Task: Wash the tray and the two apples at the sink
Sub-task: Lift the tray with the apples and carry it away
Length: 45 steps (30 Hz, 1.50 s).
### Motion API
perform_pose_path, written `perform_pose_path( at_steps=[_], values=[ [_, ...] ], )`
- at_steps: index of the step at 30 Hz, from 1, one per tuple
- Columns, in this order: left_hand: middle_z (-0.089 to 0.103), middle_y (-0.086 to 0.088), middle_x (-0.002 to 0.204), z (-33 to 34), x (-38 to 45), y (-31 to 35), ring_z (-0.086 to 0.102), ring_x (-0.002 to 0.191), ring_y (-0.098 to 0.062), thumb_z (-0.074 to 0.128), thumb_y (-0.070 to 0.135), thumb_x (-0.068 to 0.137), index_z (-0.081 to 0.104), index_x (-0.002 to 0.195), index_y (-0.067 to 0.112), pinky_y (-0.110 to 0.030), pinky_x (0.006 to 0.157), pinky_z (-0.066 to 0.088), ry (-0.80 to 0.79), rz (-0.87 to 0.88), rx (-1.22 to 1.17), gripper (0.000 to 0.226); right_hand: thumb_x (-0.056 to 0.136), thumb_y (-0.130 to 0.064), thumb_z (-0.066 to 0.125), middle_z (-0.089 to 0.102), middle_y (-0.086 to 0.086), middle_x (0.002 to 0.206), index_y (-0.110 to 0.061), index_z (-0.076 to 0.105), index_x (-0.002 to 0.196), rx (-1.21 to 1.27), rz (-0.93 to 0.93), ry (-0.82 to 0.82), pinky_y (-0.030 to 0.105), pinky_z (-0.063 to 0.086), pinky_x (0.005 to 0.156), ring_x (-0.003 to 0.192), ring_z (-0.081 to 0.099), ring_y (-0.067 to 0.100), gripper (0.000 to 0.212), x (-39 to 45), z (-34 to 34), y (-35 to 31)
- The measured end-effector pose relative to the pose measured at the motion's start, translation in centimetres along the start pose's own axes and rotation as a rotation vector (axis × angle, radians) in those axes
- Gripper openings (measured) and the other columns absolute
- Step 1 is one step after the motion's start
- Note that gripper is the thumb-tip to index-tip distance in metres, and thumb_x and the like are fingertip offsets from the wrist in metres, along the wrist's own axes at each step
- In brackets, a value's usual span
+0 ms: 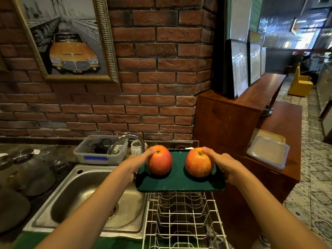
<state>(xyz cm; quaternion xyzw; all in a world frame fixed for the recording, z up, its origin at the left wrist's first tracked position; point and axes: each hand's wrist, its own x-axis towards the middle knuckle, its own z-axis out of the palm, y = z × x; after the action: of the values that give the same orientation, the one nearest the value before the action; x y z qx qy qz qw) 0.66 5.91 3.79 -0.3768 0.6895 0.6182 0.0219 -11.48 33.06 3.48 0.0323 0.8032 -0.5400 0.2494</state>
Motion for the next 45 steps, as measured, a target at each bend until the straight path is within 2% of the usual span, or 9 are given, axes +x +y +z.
perform_pose_path(
  at_steps=[6,10,13,24,28,32,37,42,45],
  values=[
    [0.047,-0.021,0.144,0.4,-0.1,-0.5,0.049,0.127,-0.042,0.073,0.067,0.073,0.041,0.146,0.012,-0.056,0.105,0.045,-0.013,-0.003,0.015,0.097,0.073,-0.07,0.069,0.045,0.021,0.142,-0.008,0.038,0.144,0.006,0.015,0.001,0.048,0.047,0.085,0.124,0.049,0.041,0.099,-0.4,0.0,0.5],
    [0.052,-0.021,0.137,0.7,-0.1,-0.9,0.054,0.118,-0.04,0.073,0.066,0.073,0.047,0.141,0.013,-0.054,0.1,0.049,-0.024,-0.031,0.005,0.09,0.072,-0.07,0.069,0.042,0.022,0.145,-0.008,0.036,0.145,0.01,0.026,0.004,0.055,0.045,0.1,0.129,0.046,0.042,0.101,-0.5,-0.1,1.0],
    [0.05,-0.02,0.138,0.8,-0.1,-1.3,0.054,0.118,-0.041,0.073,0.066,0.074,0.045,0.142,0.014,-0.053,0.099,0.049,-0.018,-0.041,0.005,0.091,0.073,-0.069,0.07,0.042,0.022,0.145,-0.007,0.037,0.144,0.019,0.034,0.001,0.057,0.044,0.103,0.129,0.046,0.042,0.1,-0.7,0.0,1.3],
    [0.051,-0.017,0.132,0.6,-0.2,-2.0,0.056,0.108,-0.036,0.07,0.071,0.072,0.039,0.141,0.018,-0.052,0.094,0.051,-0.006,-0.047,0.014,0.093,0.072,-0.073,0.067,0.045,0.022,0.143,-0.004,0.041,0.142,0.005,0.006,0.013,0.051,0.046,0.098,0.126,0.048,0.041,0.101,-0.8,0.4,1.6],
    [0.051,-0.015,0.126,0.4,-0.1,-2.2,0.055,0.103,-0.034,0.069,0.071,0.073,0.04,0.141,0.017,-0.049,0.087,0.052,-0.015,-0.037,0.012,0.092,0.069,-0.075,0.065,0.045,0.021,0.143,-0.005,0.043,0.141,0.007,0.003,-0.004,0.053,0.043,0.103,0.129,0.046,0.04,0.103,-1.0,0.5,1.9],
    [0.05,-0.018,0.136,0.5,-0.1,-2.6,0.053,0.109,-0.036,0.069,0.072,0.073,0.039,0.142,0.017,-0.049,0.089,0.051,-0.007,-0.027,0.013,0.093,0.066,-0.077,0.063,0.046,0.02,0.141,-0.004,0.046,0.138,0.011,-0.006,-0.001,0.047,0.043,0.091,0.126,0.048,0.039,0.103,-1.3,0.6,2.0],
    [0.05,-0.017,0.134,0.5,-0.3,-2.5,0.055,0.109,-0.035,0.068,0.073,0.072,0.04,0.141,0.016,-0.046,0.082,0.051,-0.012,-0.027,0.003,0.093,0.057,-0.081,0.062,0.044,0.021,0.145,-0.003,0.042,0.142,0.02,-0.01,0.0,0.051,0.041,0.1,0.131,0.044,0.041,0.117,-1.6,0.6,1.8],
    [0.05,-0.019,0.137,0.5,-0.3,-2.5,0.055,0.115,-0.038,0.068,0.073,0.072,0.041,0.14,0.015,-0.052,0.095,0.052,-0.008,-0.025,0.004,0.093,0.047,-0.083,0.06,0.042,0.021,0.146,-0.003,0.039,0.144,0.024,-0.012,0.001,0.052,0.041,0.101,0.132,0.043,0.041,0.127,-1.9,0.6,1.4],
    [0.05,-0.019,0.137,0.5,-0.4,-2.3,0.055,0.115,-0.037,0.068,0.073,0.072,0.04,0.141,0.016,-0.05,0.091,0.052,-0.009,-0.032,0.01,0.094,0.048,-0.083,0.061,0.041,0.022,0.148,-0.003,0.038,0.146,0.028,-0.006,0.002,0.054,0.04,0.104,0.133,0.043,0.042,0.129,-2.0,0.7,1.4]
  ],
)
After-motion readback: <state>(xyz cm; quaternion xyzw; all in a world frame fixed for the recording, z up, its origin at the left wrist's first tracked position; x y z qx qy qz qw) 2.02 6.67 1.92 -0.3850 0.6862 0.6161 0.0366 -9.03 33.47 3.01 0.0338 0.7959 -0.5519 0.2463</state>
